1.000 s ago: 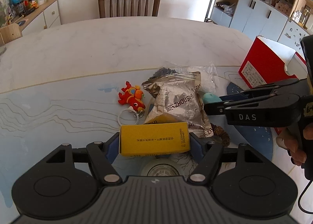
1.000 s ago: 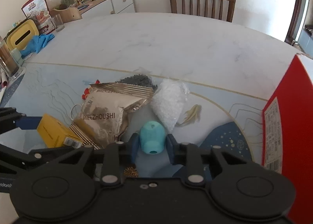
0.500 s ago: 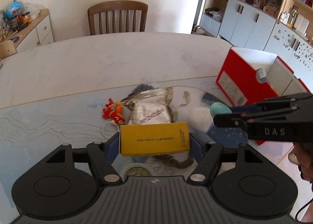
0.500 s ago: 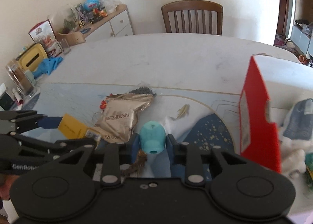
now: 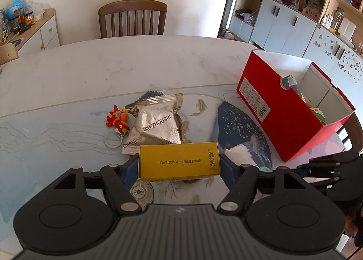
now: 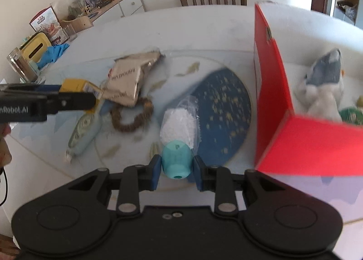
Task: Organize objects
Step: 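Carry the teal cup with the right tool while the left tool carries the yellow box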
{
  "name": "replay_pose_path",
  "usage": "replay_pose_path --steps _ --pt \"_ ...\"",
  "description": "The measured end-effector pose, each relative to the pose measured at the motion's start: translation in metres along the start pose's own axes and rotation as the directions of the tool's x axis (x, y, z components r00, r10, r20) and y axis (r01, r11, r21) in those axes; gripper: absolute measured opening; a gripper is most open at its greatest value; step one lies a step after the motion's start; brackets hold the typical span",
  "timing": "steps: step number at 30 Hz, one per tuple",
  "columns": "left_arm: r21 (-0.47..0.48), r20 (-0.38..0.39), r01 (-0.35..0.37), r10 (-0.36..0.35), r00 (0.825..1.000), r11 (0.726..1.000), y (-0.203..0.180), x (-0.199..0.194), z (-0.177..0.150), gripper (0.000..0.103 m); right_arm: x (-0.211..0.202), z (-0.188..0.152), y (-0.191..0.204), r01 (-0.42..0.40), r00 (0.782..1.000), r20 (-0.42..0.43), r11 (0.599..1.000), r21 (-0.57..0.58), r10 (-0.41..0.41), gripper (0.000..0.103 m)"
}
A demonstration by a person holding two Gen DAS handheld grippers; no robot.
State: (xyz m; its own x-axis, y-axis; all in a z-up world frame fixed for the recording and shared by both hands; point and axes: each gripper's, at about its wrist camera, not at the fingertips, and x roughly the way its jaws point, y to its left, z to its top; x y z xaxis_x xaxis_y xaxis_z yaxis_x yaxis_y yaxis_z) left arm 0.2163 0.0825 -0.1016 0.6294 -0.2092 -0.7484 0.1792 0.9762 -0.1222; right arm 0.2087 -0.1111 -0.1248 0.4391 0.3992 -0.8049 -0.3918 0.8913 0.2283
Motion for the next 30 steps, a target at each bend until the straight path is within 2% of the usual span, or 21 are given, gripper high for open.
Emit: replay_pose_path --steps 9,16,21,23,25,30 --pt "0.006 -0.003 -0.001 0.001 1.000 1.000 -0.004 -0.003 -0.004 0.072 -0.001 -0.020 -0.006 0.013 1.000 -0.020 1.000 -0.001 -0.013 0.030" --pt "0.010 -0.005 0.001 -0.001 1.000 1.000 -0.005 -0.005 -0.007 0.072 -0.005 -0.024 -0.004 0.007 1.000 0.003 1.000 0.028 -0.007 0.046" --pt "0.018 -0.008 0.004 -0.004 1.000 1.000 -0.006 -0.006 -0.008 0.072 0.004 -0.023 0.008 0.032 0.999 -0.002 0.999 0.005 -0.032 0.046" --pt "0.023 -0.008 0.004 -0.004 1.000 1.000 -0.007 -0.006 -0.008 0.072 0.006 -0.024 0.014 0.049 0.999 0.004 0.999 -0.012 -0.049 0.043" --pt "0.027 -0.007 0.004 -0.004 1.000 1.000 -0.007 -0.006 -0.008 0.072 0.008 -0.024 0.019 0.074 0.997 0.009 0.997 -0.034 -0.074 0.030" --pt "0.042 -0.005 0.013 -0.013 1.000 0.999 -0.011 -0.007 -0.008 0.072 0.005 -0.029 0.025 0.085 0.996 0.017 0.994 -0.074 -0.084 0.030"
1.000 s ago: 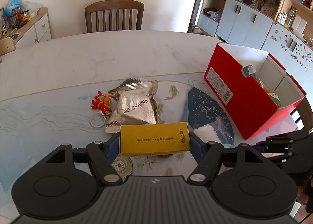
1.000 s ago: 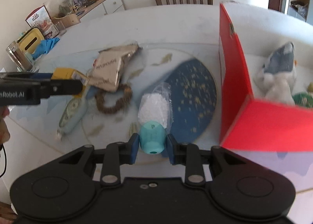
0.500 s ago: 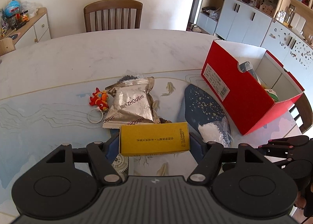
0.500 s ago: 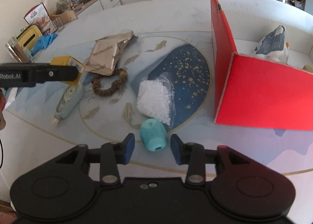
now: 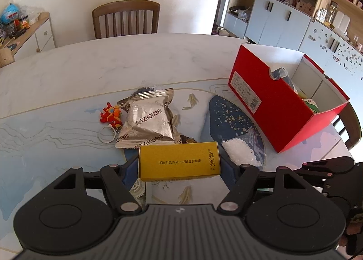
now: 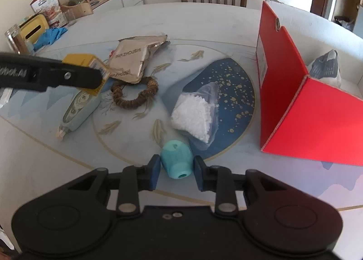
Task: Organize objects
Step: 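Carry the teal cup with the right tool while the left tool carries the yellow box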
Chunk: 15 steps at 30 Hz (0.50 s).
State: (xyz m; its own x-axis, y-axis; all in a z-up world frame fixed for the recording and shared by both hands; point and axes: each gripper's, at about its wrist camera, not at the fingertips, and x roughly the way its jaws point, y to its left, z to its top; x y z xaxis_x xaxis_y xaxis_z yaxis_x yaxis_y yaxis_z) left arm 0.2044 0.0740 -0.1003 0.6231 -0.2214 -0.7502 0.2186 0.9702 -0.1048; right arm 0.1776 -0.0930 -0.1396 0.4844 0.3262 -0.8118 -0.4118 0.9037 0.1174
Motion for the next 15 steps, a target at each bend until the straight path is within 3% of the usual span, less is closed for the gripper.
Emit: replay_pose_path --steps 7,15 --pt "0.040 0.008 0.014 -0.014 1.000 0.999 -0.013 -0.002 0.006 0.072 -0.037 0.000 -0.012 -0.043 0.998 0.036 0.999 0.023 0.042 0.030" --pt "0.092 0.019 0.074 -0.076 0.997 0.993 -0.047 -0.002 0.028 0.072 -0.085 0.015 -0.047 -0.042 0.994 0.100 0.997 0.069 0.035 0.030"
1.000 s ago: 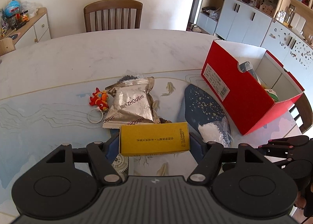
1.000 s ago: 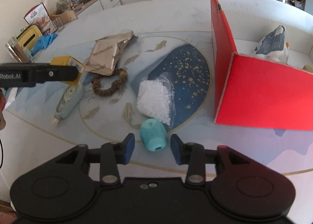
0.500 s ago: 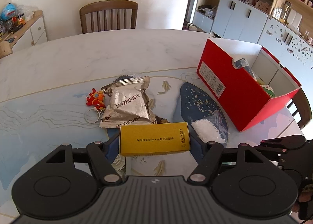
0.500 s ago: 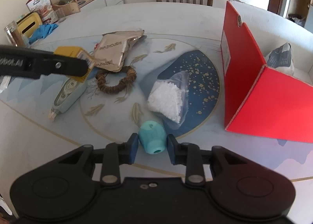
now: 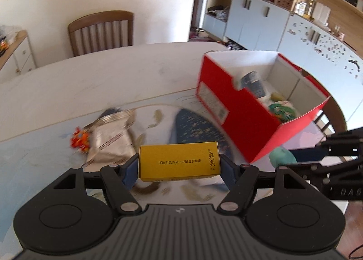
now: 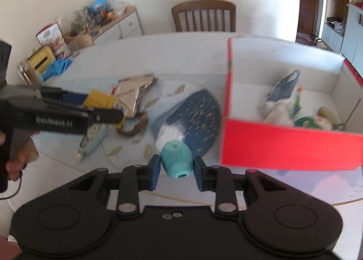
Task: Organize objects
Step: 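Carry the teal cup with the right tool while the left tool carries the yellow box, then open the right tool over the shoebox while the left tool releases the yellow box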
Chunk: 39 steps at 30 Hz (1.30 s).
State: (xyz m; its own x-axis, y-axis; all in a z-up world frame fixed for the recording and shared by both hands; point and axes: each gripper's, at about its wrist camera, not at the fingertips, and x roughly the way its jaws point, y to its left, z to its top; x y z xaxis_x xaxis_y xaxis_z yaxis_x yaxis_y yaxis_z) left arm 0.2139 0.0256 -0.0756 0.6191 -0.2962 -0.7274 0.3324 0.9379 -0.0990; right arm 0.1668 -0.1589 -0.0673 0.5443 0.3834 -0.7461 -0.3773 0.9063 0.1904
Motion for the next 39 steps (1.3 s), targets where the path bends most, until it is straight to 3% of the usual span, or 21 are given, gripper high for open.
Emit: replay_pose_path --steps 14,24,34,39 --pt "0.088 0.025 0.076 -0.078 0.997 0.993 -0.080 0.025 0.051 0.072 -0.044 0.031 -0.085 0.068 0.992 0.102 0.996 0.057 -0.073 0.030" --pt "0.111 0.015 0.078 -0.080 0.997 0.991 -0.131 0.061 0.080 0.072 -0.045 0.047 -0.155 0.119 0.987 0.102 0.991 0.069 -0.125 0.030" --pt "0.124 -0.066 0.086 -0.079 0.995 0.989 -0.167 0.105 0.098 0.072 -0.017 0.063 -0.199 0.122 0.991 0.045 0.991 0.061 -0.125 0.030" --pt "0.113 -0.142 0.085 -0.068 0.988 0.990 -0.179 0.131 0.103 0.072 0.005 0.071 -0.208 0.126 0.992 0.002 0.991 0.043 -0.126 0.030"
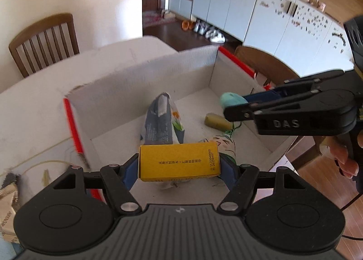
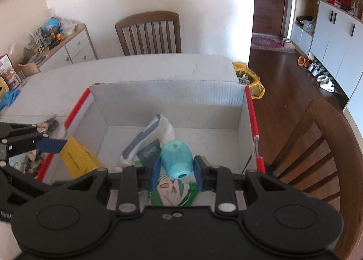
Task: Organize objects
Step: 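Open the right tool over the shoebox while the left tool releases the yellow box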
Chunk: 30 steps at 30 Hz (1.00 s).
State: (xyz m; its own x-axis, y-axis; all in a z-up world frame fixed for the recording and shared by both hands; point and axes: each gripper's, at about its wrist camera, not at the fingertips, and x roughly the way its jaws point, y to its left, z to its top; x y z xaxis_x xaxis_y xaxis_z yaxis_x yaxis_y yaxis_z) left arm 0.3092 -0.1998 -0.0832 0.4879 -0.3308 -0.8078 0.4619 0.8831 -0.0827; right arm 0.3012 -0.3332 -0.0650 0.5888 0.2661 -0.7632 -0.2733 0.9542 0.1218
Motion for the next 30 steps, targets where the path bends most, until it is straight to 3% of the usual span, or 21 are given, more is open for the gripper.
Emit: replay_pose_path --steps 9,19,30 --pt "-0.030 -0.131 -0.023 0.019 0.991 0.999 0.000 0.043 0.013 0.072 0.040 0.014 -0.011 0.001 0.996 -0.091 1.000 -0.019 -0.003 0.030" --pt "-0.017 -0.176 -0.029 0.025 0.984 0.999 -0.003 0.055 0.017 0.072 0.070 0.010 -0.011 -0.007 0.976 -0.218 1.000 -0.019 0.003 0.029" --pt "-0.032 -0.197 -0.032 0.025 0.980 0.999 0.003 0.057 0.009 0.072 0.056 0.011 -0.020 -0.033 0.979 -0.202 0.999 0.029 0.038 0.033"
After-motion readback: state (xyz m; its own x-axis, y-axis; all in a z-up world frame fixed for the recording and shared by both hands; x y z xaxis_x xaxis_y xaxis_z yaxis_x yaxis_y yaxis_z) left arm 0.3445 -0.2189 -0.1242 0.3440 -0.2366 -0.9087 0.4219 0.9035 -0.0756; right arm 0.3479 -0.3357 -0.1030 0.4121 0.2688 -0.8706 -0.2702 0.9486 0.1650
